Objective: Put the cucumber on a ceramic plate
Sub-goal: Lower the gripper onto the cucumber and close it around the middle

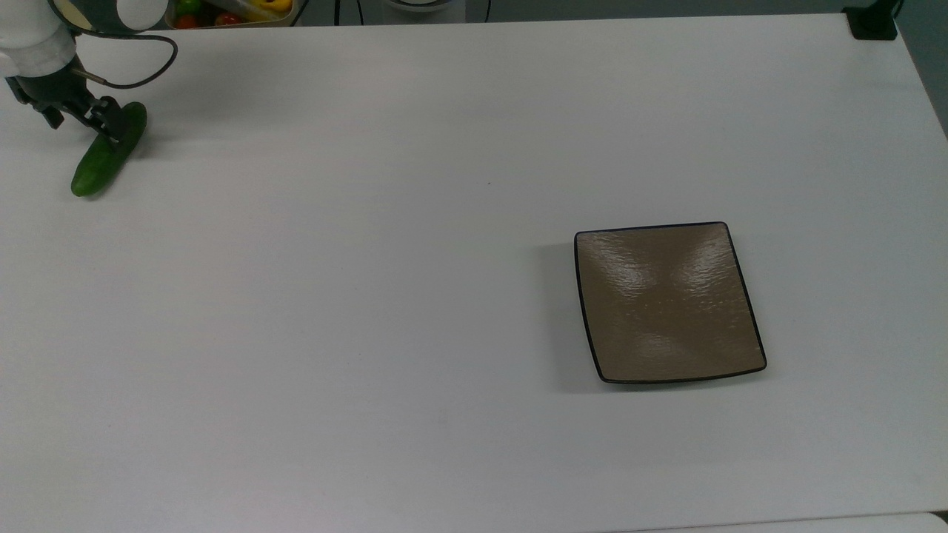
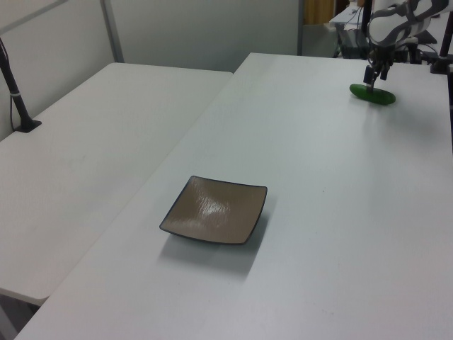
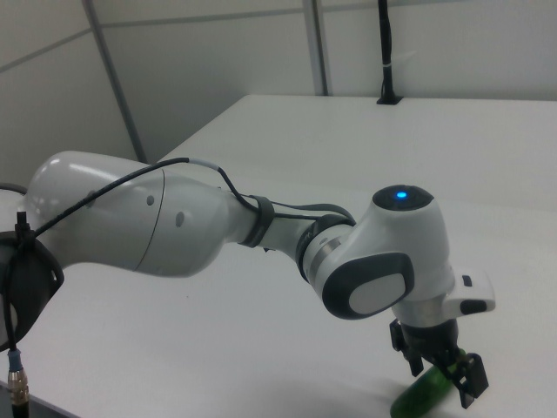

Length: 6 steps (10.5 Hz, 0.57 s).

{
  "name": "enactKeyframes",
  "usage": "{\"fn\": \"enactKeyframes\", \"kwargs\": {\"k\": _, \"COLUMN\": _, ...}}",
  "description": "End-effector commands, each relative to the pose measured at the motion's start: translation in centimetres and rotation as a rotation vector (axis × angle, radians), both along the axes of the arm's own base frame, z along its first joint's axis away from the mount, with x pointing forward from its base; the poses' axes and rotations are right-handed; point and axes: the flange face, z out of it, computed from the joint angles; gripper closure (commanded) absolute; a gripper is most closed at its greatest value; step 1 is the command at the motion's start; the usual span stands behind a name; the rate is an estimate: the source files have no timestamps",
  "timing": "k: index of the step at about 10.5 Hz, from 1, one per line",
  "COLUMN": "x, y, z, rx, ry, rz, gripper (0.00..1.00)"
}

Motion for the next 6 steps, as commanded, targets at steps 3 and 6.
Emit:
{"fn": "enactKeyframes", "kwargs": {"k": 3, "x": 0.02, "y": 0.9, "z": -1.4, "rx": 0.01, "ry": -0.015, "rz": -0.002, "gripper": 0.15}}
{"fn": "enactKeyframes", "kwargs": {"k": 6, "x": -0.03, "y": 0.95, "z": -1.5, "rx": 0.019, "ry": -0.017, "rz": -0.009, "gripper": 0.78}}
